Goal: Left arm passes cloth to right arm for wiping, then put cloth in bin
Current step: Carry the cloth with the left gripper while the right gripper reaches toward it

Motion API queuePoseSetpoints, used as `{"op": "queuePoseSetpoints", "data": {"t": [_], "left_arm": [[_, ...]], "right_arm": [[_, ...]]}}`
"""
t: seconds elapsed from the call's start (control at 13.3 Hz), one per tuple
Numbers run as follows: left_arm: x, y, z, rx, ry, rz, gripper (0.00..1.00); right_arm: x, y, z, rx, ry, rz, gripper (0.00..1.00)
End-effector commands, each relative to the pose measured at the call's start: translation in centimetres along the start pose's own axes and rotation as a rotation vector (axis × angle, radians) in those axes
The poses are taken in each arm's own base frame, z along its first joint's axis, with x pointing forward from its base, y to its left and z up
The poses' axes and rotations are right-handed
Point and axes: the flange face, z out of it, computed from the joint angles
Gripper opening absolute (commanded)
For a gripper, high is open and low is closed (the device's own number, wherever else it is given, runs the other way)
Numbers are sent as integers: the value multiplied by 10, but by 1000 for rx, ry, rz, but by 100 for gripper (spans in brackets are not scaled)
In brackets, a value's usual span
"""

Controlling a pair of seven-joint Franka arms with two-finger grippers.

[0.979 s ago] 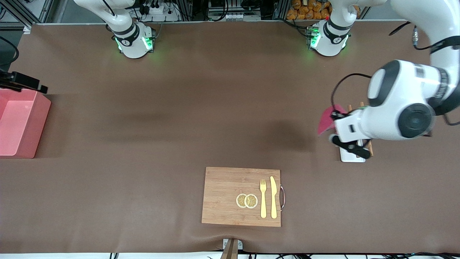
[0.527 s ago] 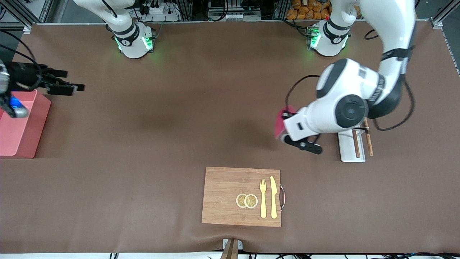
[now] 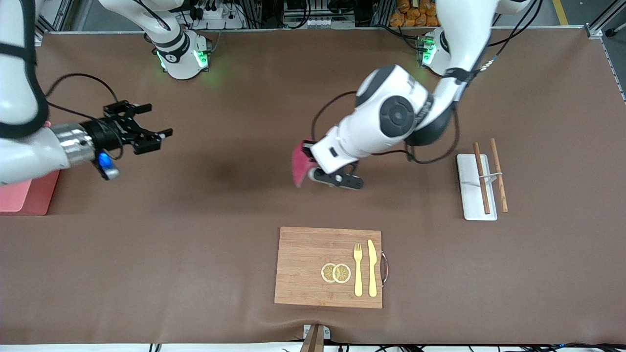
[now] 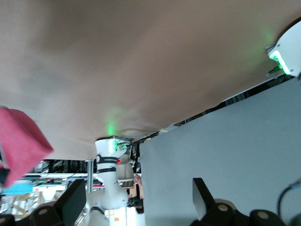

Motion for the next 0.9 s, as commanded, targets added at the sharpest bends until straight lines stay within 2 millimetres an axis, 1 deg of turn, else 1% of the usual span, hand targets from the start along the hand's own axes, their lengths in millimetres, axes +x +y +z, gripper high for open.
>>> {"op": "queuePoseSetpoints", "data": {"t": [0.0,0.08,0.15,0.23,0.3,0.38,0.45,0.6,0.68,0.75,0.83], "left_arm": [[-6,33,25,-109,77,-71,0],[-14,49,41,-141,121,-88,0],[-21,62,52,-182,179,-111,0],[-27,71,57,-210,212,-129,0],[-32,78,59,-226,230,-132,0],[-35,84,58,-244,242,-148,0],[-37,87,56,-259,258,-159,0],[-44,95,56,-269,260,-159,0],[-45,96,57,-268,260,-158,0],[-45,96,58,-269,262,-157,0],[-46,96,59,-268,264,-154,0]], "right_arm": [[9,-14,22,47,-15,24,100],[13,-22,33,68,-26,26,100],[24,-28,40,99,-35,38,100],[29,-38,52,103,-44,41,100],[33,-46,66,121,-62,47,100],[33,-57,82,141,-51,46,100],[27,-70,99,141,-19,38,100],[31,-80,110,165,-24,64,100],[27,-87,118,161,-23,57,100],[24,-92,123,169,-9,59,100],[14,-101,132,185,-31,64,100]]}}
